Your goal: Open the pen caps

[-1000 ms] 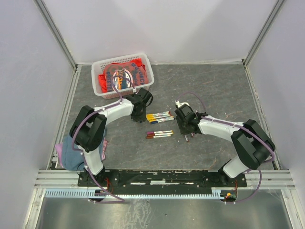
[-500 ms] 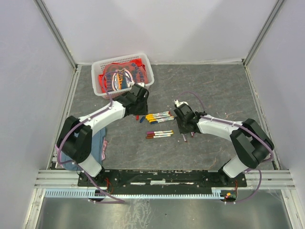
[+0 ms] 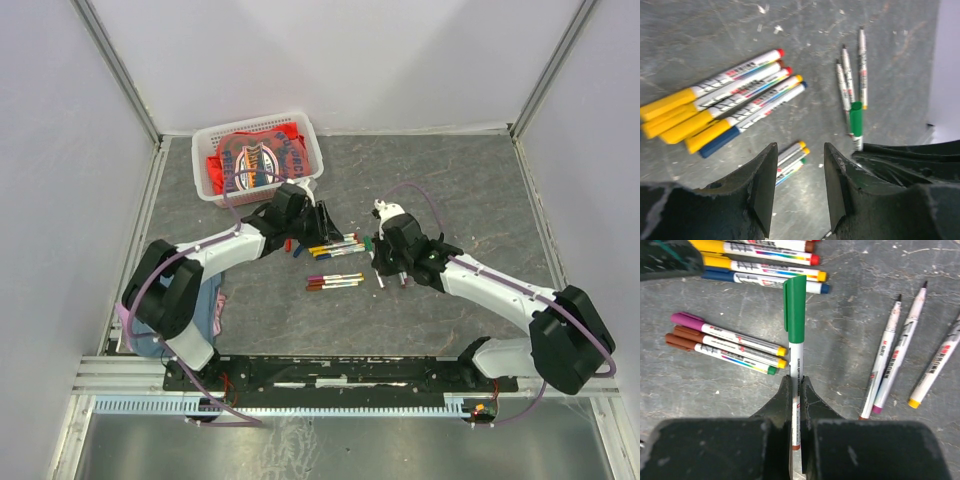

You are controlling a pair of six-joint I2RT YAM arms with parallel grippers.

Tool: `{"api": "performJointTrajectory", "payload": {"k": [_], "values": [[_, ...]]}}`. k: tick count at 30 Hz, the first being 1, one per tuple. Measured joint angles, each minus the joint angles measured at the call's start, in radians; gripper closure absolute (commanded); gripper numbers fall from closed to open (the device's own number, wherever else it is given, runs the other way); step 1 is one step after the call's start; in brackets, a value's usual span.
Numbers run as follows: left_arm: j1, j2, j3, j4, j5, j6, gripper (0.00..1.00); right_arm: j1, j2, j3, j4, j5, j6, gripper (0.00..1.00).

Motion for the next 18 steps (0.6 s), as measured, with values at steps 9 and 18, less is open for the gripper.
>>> {"api": "performJointTrajectory", "payload": {"k": [9,18], "values": [[-0.008,0.038,-0.04,0.176,0.135,-0.119,0.5,0.002,0.0,-0.008,0.052,-0.093,0.012,0.99],[-0.013,0.069,-0.086,0.309,0.196,-0.205,0.51,0.005,0.0,-0.013,0.116,-0.159,0.046,0.99]]}}
